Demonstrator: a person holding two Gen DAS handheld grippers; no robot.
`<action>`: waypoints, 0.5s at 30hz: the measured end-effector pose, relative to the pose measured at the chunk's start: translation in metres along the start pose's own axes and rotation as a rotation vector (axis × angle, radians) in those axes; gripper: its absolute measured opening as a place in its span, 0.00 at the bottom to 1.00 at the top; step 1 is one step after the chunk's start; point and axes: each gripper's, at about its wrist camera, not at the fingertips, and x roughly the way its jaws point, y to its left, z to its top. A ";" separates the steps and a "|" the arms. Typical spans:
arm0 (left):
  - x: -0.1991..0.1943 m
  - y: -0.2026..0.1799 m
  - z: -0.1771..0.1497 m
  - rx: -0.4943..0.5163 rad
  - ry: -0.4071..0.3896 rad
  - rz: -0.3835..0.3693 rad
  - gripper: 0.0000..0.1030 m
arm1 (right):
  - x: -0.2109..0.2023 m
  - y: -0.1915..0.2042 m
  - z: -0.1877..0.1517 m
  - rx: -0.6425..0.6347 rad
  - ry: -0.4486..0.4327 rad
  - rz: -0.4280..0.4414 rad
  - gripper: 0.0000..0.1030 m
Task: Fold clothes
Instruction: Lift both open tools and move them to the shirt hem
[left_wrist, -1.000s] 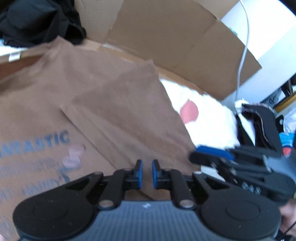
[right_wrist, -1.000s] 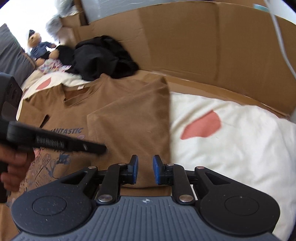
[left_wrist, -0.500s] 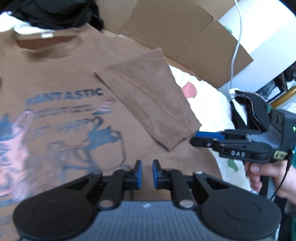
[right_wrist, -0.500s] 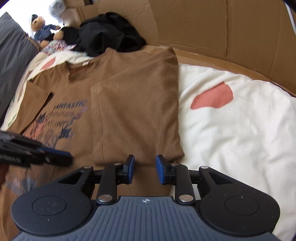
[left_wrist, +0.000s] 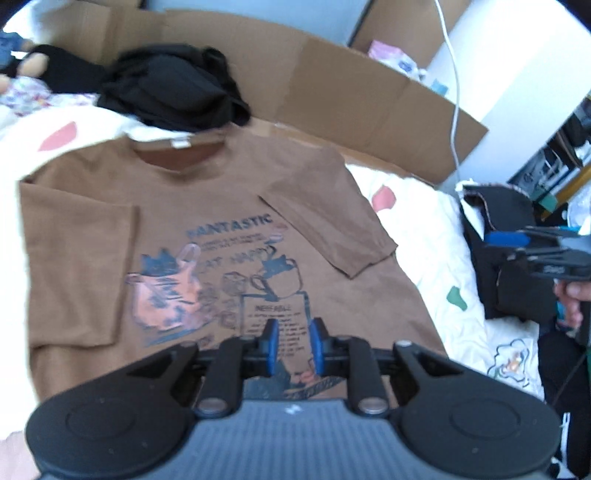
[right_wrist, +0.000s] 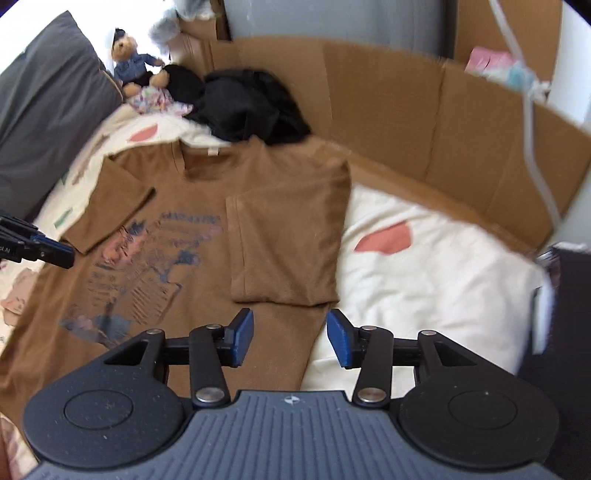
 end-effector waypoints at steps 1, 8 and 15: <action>-0.012 -0.001 0.000 0.006 -0.007 0.016 0.21 | -0.009 0.001 0.004 0.010 -0.011 0.003 0.59; -0.068 0.011 -0.005 -0.030 -0.047 0.079 0.28 | -0.067 0.015 0.034 0.031 -0.054 0.010 0.69; -0.087 0.040 -0.032 -0.110 -0.025 0.144 0.28 | -0.079 0.029 0.026 0.017 -0.019 0.026 0.74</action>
